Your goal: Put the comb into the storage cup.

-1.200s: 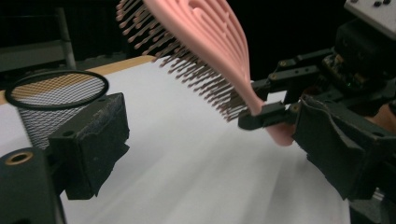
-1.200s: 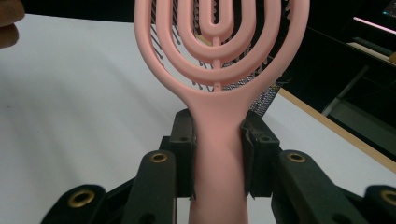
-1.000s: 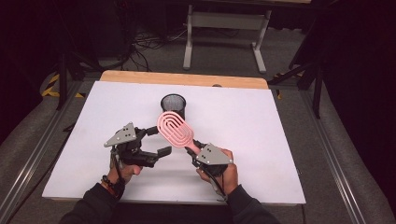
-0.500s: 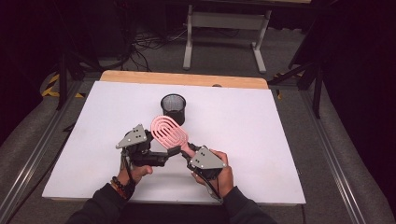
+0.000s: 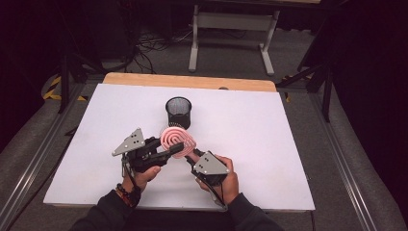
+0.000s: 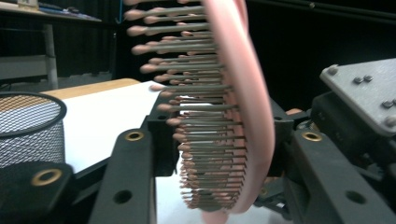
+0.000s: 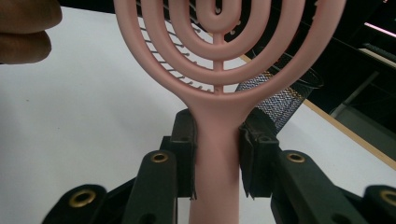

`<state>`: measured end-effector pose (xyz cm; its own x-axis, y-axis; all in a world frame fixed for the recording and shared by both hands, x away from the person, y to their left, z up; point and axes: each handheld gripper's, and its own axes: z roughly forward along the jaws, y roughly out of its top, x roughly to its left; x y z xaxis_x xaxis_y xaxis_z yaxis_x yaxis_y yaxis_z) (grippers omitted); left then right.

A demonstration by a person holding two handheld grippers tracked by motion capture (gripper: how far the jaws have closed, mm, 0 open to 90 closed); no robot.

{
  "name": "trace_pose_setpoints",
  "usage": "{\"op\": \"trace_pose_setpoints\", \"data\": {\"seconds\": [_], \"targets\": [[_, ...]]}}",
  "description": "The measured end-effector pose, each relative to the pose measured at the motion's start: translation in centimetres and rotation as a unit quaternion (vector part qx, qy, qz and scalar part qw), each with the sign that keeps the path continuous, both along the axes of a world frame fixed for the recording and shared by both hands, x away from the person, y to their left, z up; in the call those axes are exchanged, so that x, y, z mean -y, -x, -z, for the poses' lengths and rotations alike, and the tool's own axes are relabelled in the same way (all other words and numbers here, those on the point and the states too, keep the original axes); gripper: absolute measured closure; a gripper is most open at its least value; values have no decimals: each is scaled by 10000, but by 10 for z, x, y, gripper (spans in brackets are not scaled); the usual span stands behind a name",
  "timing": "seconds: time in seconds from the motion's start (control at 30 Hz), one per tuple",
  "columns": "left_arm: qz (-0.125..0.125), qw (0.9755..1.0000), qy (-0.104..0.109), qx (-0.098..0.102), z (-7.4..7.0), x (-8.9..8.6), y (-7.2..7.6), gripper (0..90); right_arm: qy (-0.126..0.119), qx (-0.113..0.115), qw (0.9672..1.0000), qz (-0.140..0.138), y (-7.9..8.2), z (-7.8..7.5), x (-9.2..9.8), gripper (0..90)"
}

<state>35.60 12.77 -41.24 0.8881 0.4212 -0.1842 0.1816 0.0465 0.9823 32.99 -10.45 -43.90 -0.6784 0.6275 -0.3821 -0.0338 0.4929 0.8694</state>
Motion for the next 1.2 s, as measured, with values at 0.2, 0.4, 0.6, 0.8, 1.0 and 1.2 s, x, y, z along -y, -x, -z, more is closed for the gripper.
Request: {"op": "trace_pose_setpoints", "data": {"seconds": [0.2, 0.4, 0.6, 0.8, 1.0, 1.2], "targets": [[18, 10000, 55, 50, -2, -1, 3, 619, -34, 20, 10000, -38, 2, -1, -2, 693], [27, 9999, 58, 140, -5, -4, 5, 622, -84, -85, 9999, -119, 3, -2, -3, 632], [-21, 9996, 23, 279, -9, -9, 8, 624, -150, -125, 9997, -174, 5, -4, -1, 502], [-107, 9991, 25, 412, -15, -17, 11, 629, -300, -198, 9991, -225, 6, -9, 12, 398], [-220, 9987, -56, 453, -16, -23, 10, 633, -223, -105, 9991, -332, 7, -10, 18, 366], [-375, 9986, -111, 354, -16, -29, 7, 633, -260, -56, 9990, -348, 7, -13, 26, 338]]}}
